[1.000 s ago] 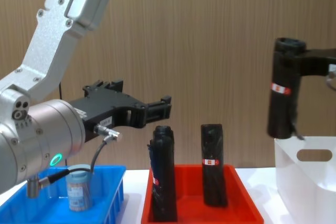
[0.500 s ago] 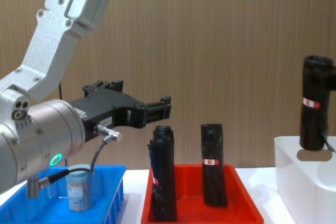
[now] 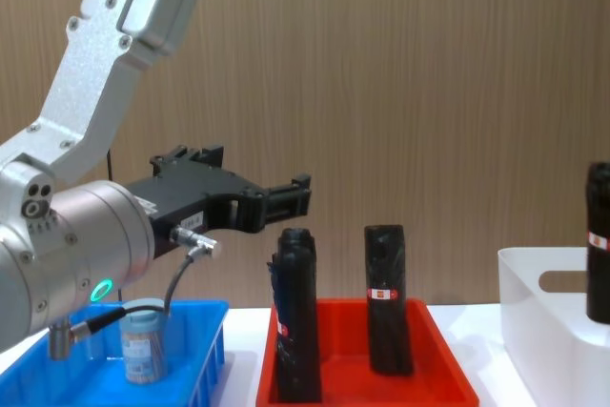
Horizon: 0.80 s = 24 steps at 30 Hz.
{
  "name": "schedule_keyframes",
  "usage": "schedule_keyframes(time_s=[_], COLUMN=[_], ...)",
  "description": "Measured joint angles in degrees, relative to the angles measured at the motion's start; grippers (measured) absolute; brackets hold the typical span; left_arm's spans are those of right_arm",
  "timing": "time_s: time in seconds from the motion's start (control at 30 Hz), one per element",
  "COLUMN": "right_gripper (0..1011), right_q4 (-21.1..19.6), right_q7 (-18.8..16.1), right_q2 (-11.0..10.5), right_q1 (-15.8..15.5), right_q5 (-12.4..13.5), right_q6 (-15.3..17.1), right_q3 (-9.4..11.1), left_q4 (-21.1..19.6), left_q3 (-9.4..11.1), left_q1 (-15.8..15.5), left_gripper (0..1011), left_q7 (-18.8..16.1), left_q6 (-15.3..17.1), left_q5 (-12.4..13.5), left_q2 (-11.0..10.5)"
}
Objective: Pick the cotton swabs from the blue box and place them into the white box.
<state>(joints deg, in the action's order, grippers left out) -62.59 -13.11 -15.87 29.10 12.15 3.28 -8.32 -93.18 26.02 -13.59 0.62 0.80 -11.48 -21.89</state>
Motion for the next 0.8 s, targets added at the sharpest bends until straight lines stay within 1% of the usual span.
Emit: schedule_keyframes(time_s=[0.17, 0.23, 0.27, 0.3, 0.37, 0.4, 0.47, 0.5, 0.63, 0.7, 0.73, 0.77, 0.8], right_gripper=[366, 431, 431, 485, 538, 585, 621, 675, 779, 850, 850, 905, 935], right_q4=[3.84, 5.92, 6.44, 6.78, 7.43, 8.02, 8.61, 9.01, 9.73, 9.97, 9.97, 10.11, 10.22], right_q7=[0.44, 0.64, 0.73, 0.79, 0.86, 0.89, 0.92, 0.95, 0.97, 0.97, 0.97, 0.97, 0.97], right_q2=[0.21, 0.33, 0.36, 0.38, 0.41, 0.44, 0.47, 0.49, 0.53, 0.54, 0.54, 0.55, 0.56], right_q1=[1.32, 2.0, 2.18, 2.29, 2.51, 2.7, 2.86, 2.99, 3.2, 3.27, 3.27, 3.29, 3.31], right_q5=[-0.05, -0.05, -0.05, -0.05, -0.03, 0.04, 0.11, 0.17, 0.3, 0.49, 0.49, 0.58, 0.62], right_q6=[-0.8, -1.23, -1.33, -1.45, -1.63, -1.77, -1.92, -2.12, -2.45, -2.6, -2.6, -2.66, -2.72], right_q3=[0.15, 0.26, 0.29, 0.31, 0.36, 0.41, 0.46, 0.49, 0.58, 0.65, 0.65, 0.68, 0.7], left_q4=[0.0, 0.0, 0.0, 0.0, 0.0, 0.0, 0.0, 0.0, 0.0, 0.0, 0.0, 0.0, 0.0], left_q3=[0.0, 0.0, 0.0, 0.0, 0.0, 0.0, 0.0, 0.0, 0.0, 0.0, 0.0, 0.0, 0.0], left_q1=[0.0, 0.0, 0.0, 0.0, 0.0, 0.0, 0.0, 0.0, 0.0, 0.0, 0.0, 0.0, 0.0], left_gripper=[1004, 1004, 1004, 1004, 1004, 1004, 1004, 1004, 1004, 1004, 1004, 1004, 1004], left_q7=[0.0, 0.0, 0.0, 0.0, 0.0, 0.0, 0.0, 0.0, 0.0, 0.0, 0.0, 0.0, 0.0], left_q6=[0.0, 0.0, 0.0, 0.0, 0.0, 0.0, 0.0, 0.0, 0.0, 0.0, 0.0, 0.0, 0.0], left_q5=[0.0, 0.0, 0.0, 0.0, 0.0, 0.0, 0.0, 0.0, 0.0, 0.0, 0.0, 0.0, 0.0], left_q2=[0.0, 0.0, 0.0, 0.0, 0.0, 0.0, 0.0, 0.0, 0.0, 0.0, 0.0, 0.0, 0.0])
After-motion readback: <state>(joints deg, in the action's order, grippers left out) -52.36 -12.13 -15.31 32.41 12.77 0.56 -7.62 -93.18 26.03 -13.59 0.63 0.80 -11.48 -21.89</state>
